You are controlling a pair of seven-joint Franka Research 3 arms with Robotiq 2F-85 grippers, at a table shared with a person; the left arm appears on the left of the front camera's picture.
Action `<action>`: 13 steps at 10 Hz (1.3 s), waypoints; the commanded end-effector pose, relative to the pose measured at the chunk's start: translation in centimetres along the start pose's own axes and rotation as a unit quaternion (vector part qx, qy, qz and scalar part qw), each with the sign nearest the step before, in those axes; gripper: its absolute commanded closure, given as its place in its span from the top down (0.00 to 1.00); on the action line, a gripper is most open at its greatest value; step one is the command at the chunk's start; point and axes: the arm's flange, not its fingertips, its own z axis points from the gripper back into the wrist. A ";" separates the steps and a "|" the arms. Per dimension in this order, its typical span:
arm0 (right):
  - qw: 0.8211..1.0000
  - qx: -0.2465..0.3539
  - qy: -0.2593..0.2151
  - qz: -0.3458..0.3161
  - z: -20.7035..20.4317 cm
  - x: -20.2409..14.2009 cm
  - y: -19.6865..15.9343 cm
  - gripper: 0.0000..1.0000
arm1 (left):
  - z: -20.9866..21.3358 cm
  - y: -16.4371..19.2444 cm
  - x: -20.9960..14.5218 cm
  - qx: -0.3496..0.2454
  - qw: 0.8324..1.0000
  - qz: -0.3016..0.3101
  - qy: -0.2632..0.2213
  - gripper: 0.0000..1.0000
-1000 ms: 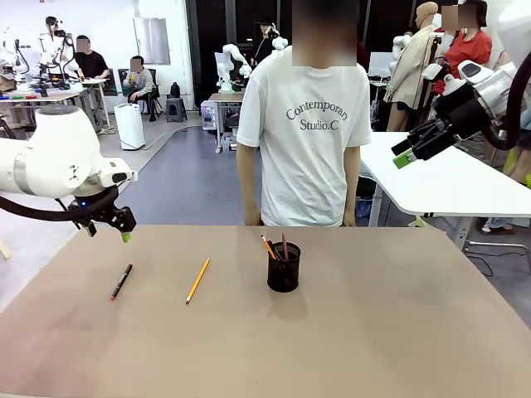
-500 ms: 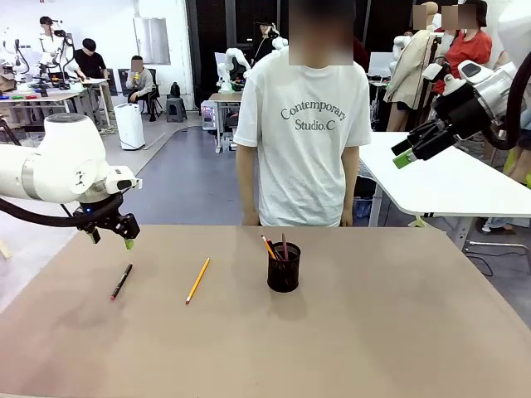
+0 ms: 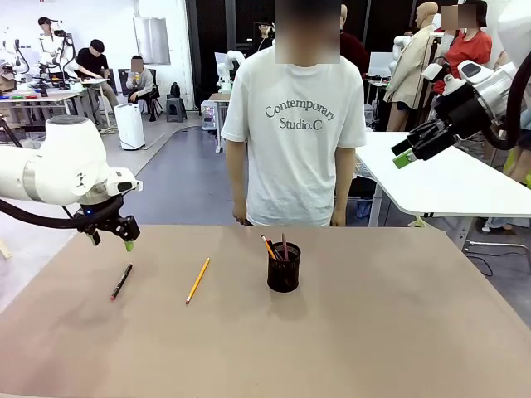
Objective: Place the pens into the pen holder.
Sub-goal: Pick up a writing instrument from the table and place it into the Pen holder.
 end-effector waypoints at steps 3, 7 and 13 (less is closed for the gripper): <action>1.000 0.000 0.001 0.001 -0.1 0.1 0.2 1.00 | -3.1 1.3 2.0 -0.019 0.999 -0.004 0.025 1.00; 1.000 0.000 0.001 0.001 -0.1 0.1 0.2 1.00 | -5.5 1.4 2.5 -0.042 0.998 0.000 0.055 1.00; 1.000 0.000 0.001 0.001 -0.1 0.1 0.2 1.00 | -7.9 0.6 2.4 -0.057 0.995 0.012 0.084 1.00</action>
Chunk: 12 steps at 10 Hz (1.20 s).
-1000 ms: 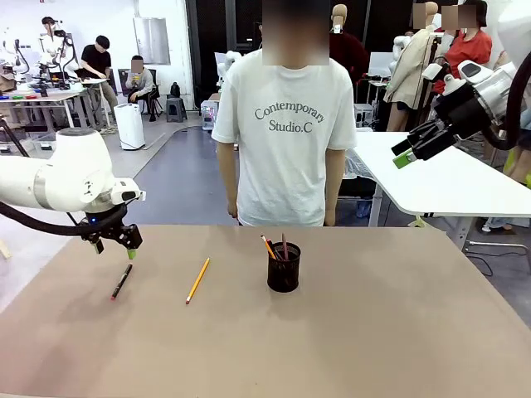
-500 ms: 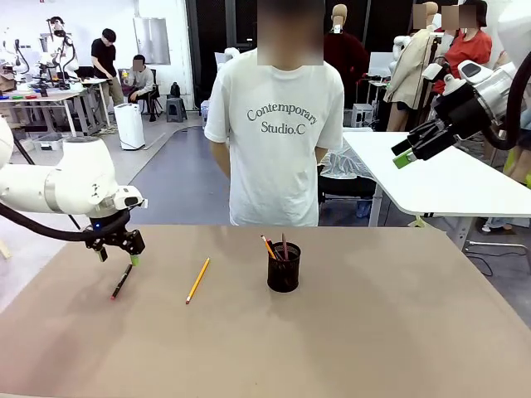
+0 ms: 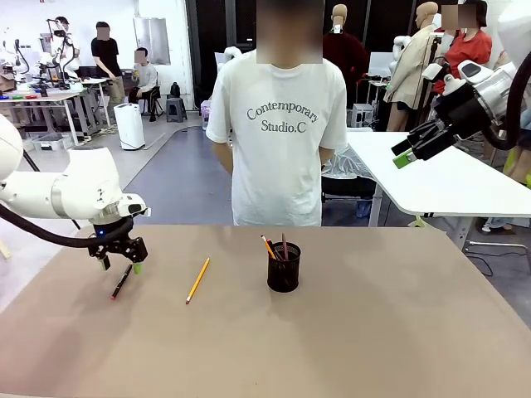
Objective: Place the pens into the pen holder.
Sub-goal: Pick up a writing instrument from the table and place it into the Pen holder.
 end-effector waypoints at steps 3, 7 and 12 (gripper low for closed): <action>1.000 0.000 0.000 0.001 -0.1 0.1 0.2 1.00 | -0.3 0.0 0.4 -0.010 1.000 0.010 -0.002 0.81; 1.000 0.000 0.000 0.001 -0.1 0.1 0.2 1.00 | -0.3 -0.1 0.4 -0.007 1.000 0.020 -0.004 0.03; 1.000 0.000 0.000 0.001 -0.1 0.1 0.2 1.00 | -0.3 -0.4 0.1 0.003 1.000 0.017 -0.001 0.00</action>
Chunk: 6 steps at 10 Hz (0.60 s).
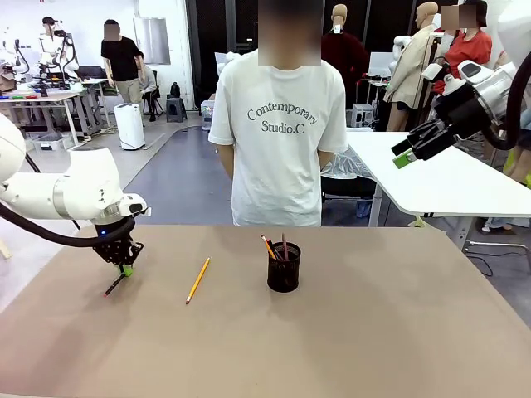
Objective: Place the pens into the pen holder.
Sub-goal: Pick up a writing instrument from the table and place it into the Pen holder.
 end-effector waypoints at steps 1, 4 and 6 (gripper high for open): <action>1.000 0.000 0.000 0.001 -0.1 0.1 0.2 1.00 | 0.1 -0.4 -0.5 0.008 1.000 -0.003 0.002 0.00; 1.000 0.000 0.000 0.001 -0.1 0.1 0.2 1.00 | 1.8 -0.5 -1.2 -0.083 0.995 -0.057 0.002 0.00; 1.000 0.000 0.000 0.001 -0.1 0.1 0.2 1.00 | 4.4 -0.5 -1.8 -0.131 0.986 -0.094 -0.029 0.00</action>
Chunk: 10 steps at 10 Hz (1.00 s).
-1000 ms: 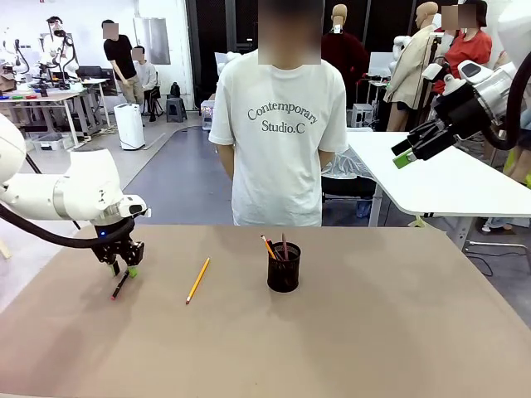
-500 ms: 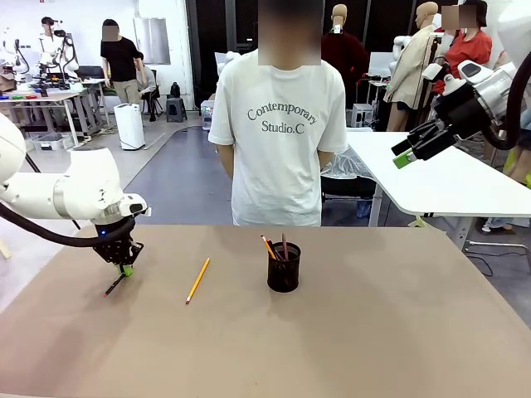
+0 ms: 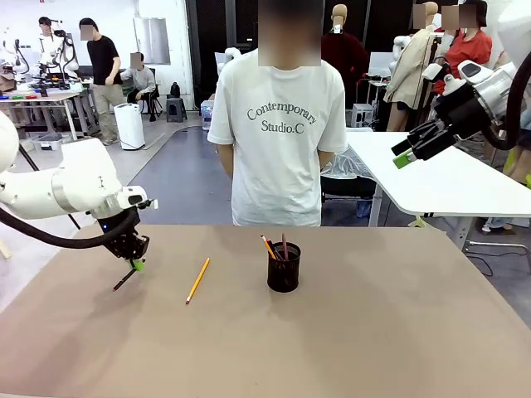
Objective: Place the pens into the pen holder.
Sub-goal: Pick up a writing instrument from the table and place it into the Pen holder.
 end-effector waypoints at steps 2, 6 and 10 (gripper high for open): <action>1.000 0.000 0.000 0.001 -0.1 0.1 0.2 1.00 | 4.6 -0.5 -2.3 -0.119 0.986 -0.110 -0.049 0.00; 1.000 0.000 0.000 0.001 -0.1 0.1 0.2 1.00 | 7.8 -1.0 -3.8 -0.263 0.909 -0.306 -0.102 0.00; 1.000 0.000 0.000 0.001 -0.1 0.1 0.2 1.00 | 8.7 -1.7 -4.5 -0.271 0.868 -0.365 -0.200 0.00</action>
